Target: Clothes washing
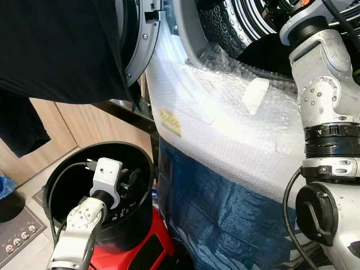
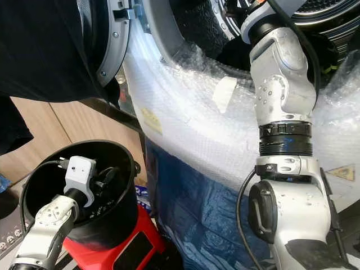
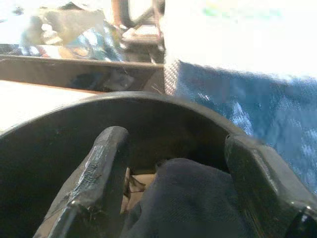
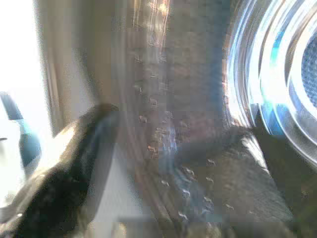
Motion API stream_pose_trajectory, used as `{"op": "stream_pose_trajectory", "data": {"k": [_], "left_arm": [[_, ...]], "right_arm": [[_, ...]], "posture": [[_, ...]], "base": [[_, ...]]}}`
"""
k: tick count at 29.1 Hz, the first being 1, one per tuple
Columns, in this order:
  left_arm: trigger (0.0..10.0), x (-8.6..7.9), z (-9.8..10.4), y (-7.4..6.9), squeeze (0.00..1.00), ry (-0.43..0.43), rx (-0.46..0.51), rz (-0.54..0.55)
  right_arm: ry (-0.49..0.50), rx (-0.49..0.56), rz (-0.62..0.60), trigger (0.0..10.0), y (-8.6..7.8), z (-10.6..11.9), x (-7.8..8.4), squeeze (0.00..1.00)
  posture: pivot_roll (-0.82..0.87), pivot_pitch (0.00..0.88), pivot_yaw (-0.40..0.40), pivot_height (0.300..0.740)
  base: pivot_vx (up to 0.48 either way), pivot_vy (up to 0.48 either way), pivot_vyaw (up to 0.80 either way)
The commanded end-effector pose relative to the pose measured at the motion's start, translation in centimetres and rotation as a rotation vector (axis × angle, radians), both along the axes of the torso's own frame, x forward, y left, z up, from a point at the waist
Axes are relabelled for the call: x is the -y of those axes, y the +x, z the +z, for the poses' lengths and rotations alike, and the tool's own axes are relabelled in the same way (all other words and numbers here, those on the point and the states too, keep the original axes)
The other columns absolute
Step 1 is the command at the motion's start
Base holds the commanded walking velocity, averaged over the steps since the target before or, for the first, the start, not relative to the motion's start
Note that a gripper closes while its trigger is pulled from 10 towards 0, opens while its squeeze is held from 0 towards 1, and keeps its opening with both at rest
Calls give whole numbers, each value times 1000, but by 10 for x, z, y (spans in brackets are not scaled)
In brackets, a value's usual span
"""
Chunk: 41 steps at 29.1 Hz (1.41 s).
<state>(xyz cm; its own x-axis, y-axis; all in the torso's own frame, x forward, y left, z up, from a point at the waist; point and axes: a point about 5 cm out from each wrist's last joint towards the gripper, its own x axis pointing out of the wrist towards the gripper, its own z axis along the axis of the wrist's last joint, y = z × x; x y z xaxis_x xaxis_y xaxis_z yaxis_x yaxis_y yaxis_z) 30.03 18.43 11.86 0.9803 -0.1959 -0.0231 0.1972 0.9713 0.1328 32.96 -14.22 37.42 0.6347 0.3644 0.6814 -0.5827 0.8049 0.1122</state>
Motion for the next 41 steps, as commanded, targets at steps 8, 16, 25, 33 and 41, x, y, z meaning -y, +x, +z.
{"op": "stream_pose_trajectory", "data": {"k": [8,16,25,33,41], "left_arm": [[10000,-8,9,-3,0,-21,71,48],[10000,-7,12,-4,0,-28,97,57],[10000,-13,14,-7,0,-29,111,79],[10000,-3,17,-5,0,-47,118,49],[10000,-3,18,-6,0,-49,124,38]], "right_arm": [[51,114,624,10000,-81,-47,-62,0],[-10,26,634,10000,-92,-72,-58,0],[-331,-273,572,10000,-84,-160,-78,0],[-550,-613,354,10000,-60,-259,-81,0],[-585,-732,322,10000,-59,-288,-80,0]], "posture": [[106,91,40,740],[105,88,37,740],[111,111,35,740],[115,110,37,740],[118,106,43,740]], "base": [[0,0,0],[0,0,0],[0,0,0],[0,0,0],[0,0,0]]}}
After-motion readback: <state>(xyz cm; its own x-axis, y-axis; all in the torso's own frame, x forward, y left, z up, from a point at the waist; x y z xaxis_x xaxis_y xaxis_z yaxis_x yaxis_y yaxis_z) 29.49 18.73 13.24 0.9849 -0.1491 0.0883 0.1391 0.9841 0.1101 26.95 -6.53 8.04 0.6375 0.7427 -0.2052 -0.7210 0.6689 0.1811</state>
